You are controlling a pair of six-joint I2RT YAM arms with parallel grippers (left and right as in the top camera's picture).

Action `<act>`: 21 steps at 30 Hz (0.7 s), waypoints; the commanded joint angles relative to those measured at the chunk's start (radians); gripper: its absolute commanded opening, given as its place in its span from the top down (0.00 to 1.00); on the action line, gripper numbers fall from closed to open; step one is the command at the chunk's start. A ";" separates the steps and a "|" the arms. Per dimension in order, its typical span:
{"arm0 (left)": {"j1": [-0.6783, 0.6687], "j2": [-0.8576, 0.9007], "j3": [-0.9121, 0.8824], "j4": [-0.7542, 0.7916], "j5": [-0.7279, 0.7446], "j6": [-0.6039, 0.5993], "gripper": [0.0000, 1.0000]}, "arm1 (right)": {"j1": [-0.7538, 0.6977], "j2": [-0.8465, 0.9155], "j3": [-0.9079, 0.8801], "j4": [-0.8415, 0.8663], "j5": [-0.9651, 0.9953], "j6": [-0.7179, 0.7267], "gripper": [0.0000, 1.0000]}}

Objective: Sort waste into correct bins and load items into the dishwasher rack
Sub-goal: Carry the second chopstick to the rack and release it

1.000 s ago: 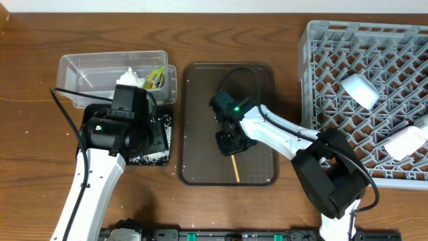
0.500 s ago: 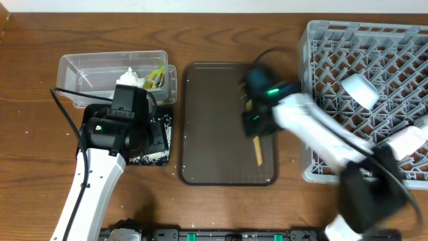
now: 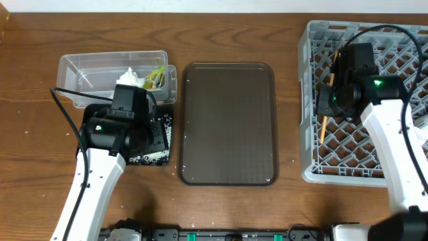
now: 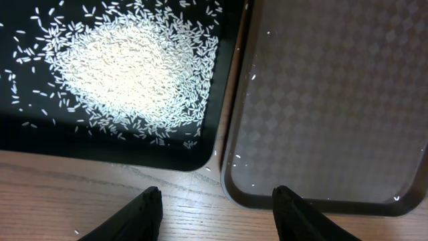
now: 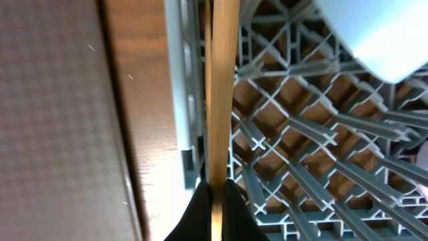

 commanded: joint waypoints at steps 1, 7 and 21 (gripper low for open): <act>0.004 0.000 -0.008 0.000 -0.016 -0.005 0.44 | -0.007 0.061 -0.019 0.003 0.008 -0.076 0.99; 0.004 0.000 -0.008 0.000 -0.016 -0.005 0.44 | -0.006 0.158 -0.019 0.027 -0.002 -0.085 0.99; 0.000 0.000 -0.001 0.013 0.050 0.053 0.44 | -0.029 0.046 -0.018 0.036 -0.064 -0.015 0.65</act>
